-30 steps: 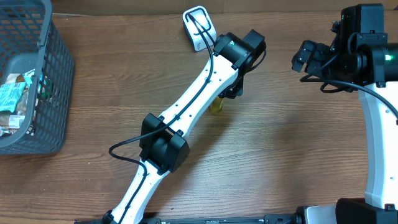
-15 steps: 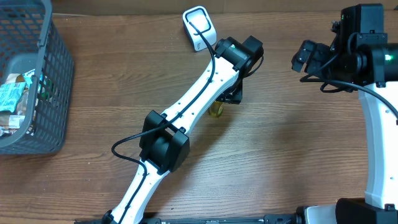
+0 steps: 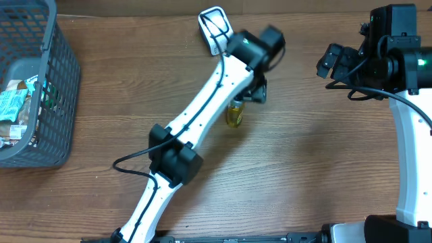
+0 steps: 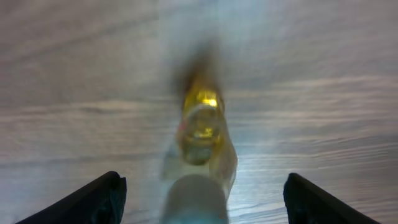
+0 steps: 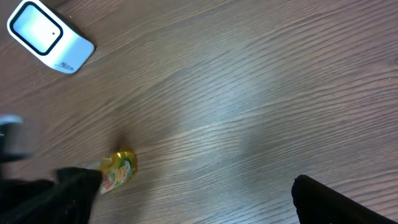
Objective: Scan the item barcode
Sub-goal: 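Set the yellow bottle upright on the table center, release left gripper, then reach the left gripper into the basket and grasp the green-capped jar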
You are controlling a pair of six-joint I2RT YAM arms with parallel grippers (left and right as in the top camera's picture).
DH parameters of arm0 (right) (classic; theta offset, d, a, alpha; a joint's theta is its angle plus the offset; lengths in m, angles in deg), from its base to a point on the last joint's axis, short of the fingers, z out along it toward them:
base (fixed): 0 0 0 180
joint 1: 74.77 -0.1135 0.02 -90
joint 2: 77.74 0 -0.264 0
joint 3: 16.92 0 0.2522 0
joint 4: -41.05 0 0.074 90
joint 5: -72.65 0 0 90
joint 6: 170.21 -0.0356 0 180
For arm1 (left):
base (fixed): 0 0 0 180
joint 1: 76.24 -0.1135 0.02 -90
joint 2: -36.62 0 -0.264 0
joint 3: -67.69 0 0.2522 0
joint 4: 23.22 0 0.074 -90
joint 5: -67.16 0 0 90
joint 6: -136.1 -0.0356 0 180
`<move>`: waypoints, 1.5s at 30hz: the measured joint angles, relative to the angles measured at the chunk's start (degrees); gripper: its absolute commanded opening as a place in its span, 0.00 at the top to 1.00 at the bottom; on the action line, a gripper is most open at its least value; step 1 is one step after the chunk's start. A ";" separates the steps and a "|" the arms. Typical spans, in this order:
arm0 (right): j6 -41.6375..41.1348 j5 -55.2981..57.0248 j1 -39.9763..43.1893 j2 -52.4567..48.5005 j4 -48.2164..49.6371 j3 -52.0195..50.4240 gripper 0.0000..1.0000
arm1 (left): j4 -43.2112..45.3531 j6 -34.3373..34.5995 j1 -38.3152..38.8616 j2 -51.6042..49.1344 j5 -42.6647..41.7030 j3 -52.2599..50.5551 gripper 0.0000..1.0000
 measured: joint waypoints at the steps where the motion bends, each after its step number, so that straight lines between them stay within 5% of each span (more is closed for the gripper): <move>1: 0.00 0.00 0.00 0.00 -0.02 0.00 0.00 | -0.48 -0.50 -0.72 0.22 -0.02 1.97 0.16; 11: 0.00 0.02 0.00 0.00 -0.02 0.00 0.00 | -1.44 -3.87 -16.00 12.79 0.81 13.92 0.11; 19: 0.04 -0.02 0.00 0.00 -0.02 0.00 0.00 | -1.46 -5.55 -38.10 25.18 5.57 15.39 0.09; 32: 0.00 -0.04 0.00 0.00 -0.02 0.00 0.00 | -1.55 -9.53 -68.22 22.75 4.85 15.39 0.00; 33: 0.02 -0.04 0.00 0.00 -0.02 0.00 0.00 | -1.57 -9.86 -69.79 21.79 3.87 15.39 0.01; 39: 0.00 -0.04 0.00 0.00 -0.02 0.00 0.00 | -1.55 -12.39 -74.51 13.53 -0.72 15.32 0.41; 45: 0.00 -0.04 0.00 0.00 0.04 0.00 0.00 | -1.57 -16.44 -74.34 4.92 -3.91 15.13 0.41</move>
